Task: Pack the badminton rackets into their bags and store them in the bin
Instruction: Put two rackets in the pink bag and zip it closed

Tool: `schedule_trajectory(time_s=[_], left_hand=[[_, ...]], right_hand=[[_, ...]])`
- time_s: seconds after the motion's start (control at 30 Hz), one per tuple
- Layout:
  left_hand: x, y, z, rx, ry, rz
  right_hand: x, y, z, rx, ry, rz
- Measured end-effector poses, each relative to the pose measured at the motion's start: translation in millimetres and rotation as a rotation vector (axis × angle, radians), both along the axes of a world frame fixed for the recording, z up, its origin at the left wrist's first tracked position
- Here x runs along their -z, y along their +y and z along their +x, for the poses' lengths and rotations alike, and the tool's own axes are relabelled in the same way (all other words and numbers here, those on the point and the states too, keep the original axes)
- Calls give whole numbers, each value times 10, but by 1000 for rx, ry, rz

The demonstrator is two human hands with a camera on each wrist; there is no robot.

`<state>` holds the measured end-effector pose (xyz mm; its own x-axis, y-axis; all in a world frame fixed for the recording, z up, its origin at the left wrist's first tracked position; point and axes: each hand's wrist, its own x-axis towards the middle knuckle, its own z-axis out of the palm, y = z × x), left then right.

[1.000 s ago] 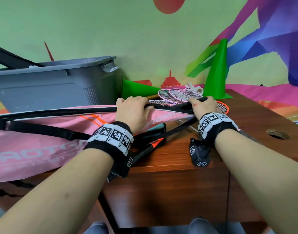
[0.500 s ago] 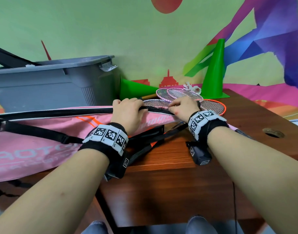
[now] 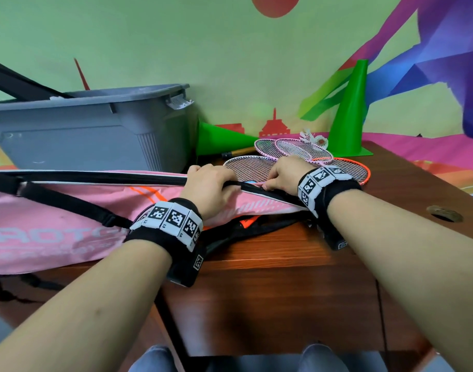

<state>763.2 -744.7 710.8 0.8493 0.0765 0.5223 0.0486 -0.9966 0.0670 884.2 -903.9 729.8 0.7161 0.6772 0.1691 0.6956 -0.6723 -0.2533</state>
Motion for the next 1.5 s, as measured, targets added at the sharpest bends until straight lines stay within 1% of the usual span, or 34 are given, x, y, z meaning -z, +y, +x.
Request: schedule_trajectory(time_s=[0.1,0.27,0.33,0.53,0.67,0.87,0.97,1.07,1.23,1.37,1.5], left_hand=[[5,31,2,6,23,-20],[28,58,10,16,40,-31],[35,70,14,15,37,-33],[29,90,13,7,69,-28],[45,99,35,-25,72,-19],[75,108,59,-47,72,-34],[77,105,51,-42,77,-46],[80,111,50,-38,80,-58],[92,118,54,-38,88,-64],[66,118,45,-41,91,-57],[44,112,43,-31,94,-53]], right_hand=[[-25,37,-22,-34,-86,-114],[15,95,-6,-97,-116,-184],[64,107,49,-110,-97,-159],[92,69,143,-63,102,10],[105,101,150,-52,74,28],[111,108,140,-41,128,-18],[115,96,156,-32,147,26],[116,95,155,-38,113,26],[91,117,102,-77,-26,-39],[46,136,58,-75,-113,-90],[61,160,59,-92,-157,-137]])
